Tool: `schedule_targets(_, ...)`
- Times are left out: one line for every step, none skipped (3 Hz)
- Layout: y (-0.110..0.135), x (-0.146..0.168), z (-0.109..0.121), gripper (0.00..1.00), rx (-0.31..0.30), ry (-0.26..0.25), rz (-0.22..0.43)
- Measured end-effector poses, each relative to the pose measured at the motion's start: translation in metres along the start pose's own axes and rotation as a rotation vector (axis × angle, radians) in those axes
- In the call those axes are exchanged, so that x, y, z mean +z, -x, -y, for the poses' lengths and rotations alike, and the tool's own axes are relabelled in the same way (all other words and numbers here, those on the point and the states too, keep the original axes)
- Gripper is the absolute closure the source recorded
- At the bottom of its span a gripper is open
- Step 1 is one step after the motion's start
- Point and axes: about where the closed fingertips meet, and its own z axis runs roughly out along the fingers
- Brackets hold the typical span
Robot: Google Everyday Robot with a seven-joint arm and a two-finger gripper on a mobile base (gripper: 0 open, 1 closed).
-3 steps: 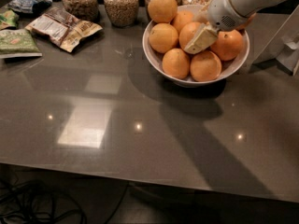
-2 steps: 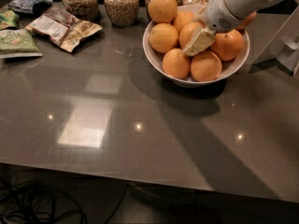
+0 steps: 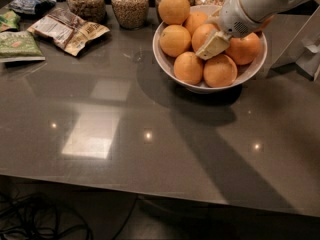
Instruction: Pick orange from white bowl
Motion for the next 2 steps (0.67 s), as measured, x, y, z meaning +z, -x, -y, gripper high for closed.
schedule_targets(0.007, -0.015, -0.006, 1.00, -0.025, -0.004, 0.028)
schedule_targets(0.022, -0.040, -0.007, 1.00, -0.059, -0.029, 0.079)
